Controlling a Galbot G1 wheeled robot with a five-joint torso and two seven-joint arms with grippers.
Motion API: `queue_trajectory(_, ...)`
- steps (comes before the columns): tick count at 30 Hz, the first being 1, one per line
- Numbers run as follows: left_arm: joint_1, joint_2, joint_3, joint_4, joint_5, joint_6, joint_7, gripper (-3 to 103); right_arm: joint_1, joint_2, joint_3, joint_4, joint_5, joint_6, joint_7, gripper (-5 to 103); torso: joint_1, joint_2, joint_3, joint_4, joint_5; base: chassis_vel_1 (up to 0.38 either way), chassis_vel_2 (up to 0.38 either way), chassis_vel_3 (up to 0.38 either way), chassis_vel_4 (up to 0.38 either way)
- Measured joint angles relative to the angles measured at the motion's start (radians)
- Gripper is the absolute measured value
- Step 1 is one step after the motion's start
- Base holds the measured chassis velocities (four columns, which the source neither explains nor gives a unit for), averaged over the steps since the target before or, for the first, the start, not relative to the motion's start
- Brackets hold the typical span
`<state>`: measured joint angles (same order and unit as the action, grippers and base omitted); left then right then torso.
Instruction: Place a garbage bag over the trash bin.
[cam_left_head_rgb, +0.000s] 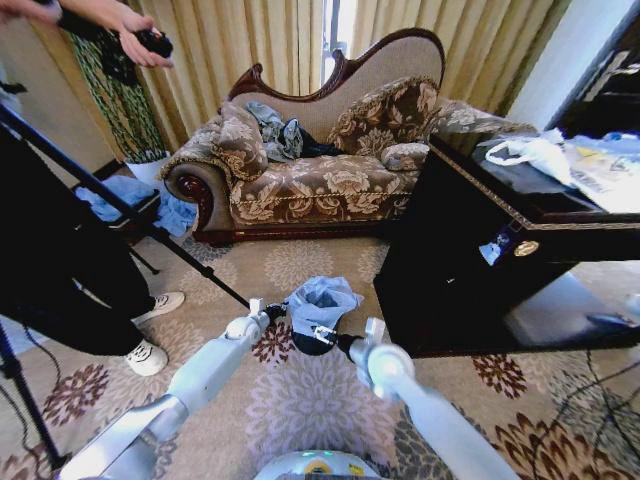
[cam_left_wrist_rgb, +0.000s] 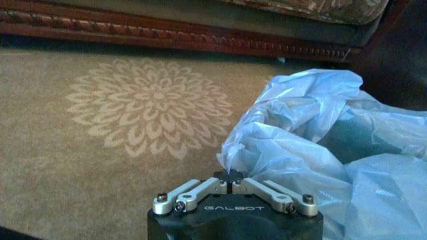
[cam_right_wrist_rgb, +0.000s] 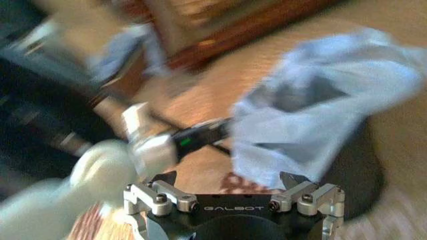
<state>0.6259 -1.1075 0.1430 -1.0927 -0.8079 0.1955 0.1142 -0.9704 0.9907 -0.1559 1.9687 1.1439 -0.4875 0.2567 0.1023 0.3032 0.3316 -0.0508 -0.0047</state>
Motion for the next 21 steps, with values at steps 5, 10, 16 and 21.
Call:
queue_trajectory(5, 0.001, -0.001, 0.0, 0.0, 0.003, 0.0, 0.0, 0, 0.087, -0.034, -0.064, -0.07, -0.067, -0.005, -0.163, 100, 0.0, 0.0, 0.0, 0.0003, -0.0001, 0.0, 0.0, 0.0, 0.0)
queue_trajectory(10, 0.02, 0.001, -0.008, -0.011, 0.013, 0.0, 0.002, 0, 0.216, -0.004, -0.127, -0.194, -0.099, 0.004, -0.251, 100, 0.0, 0.0, 0.0, 0.0005, -0.0001, 0.0, 0.0, 0.0, 0.0)
queue_trajectory(16, 0.036, 0.012, -0.022, -0.019, 0.015, -0.001, 0.003, 0, 0.324, 0.045, -0.185, -0.35, -0.178, 0.027, -0.339, 100, 0.0, 0.0, 0.0, 0.0005, -0.0003, 0.0, 0.0, 0.0, 0.0)
queue_trajectory(21, 0.039, 0.017, -0.025, -0.026, 0.015, -0.001, 0.004, 0, 0.359, 0.054, -0.209, -0.413, -0.181, 0.011, -0.357, 100, 0.0, 0.0, 0.0, 0.0004, -0.0003, 0.0, 0.0, 0.0, 0.0)
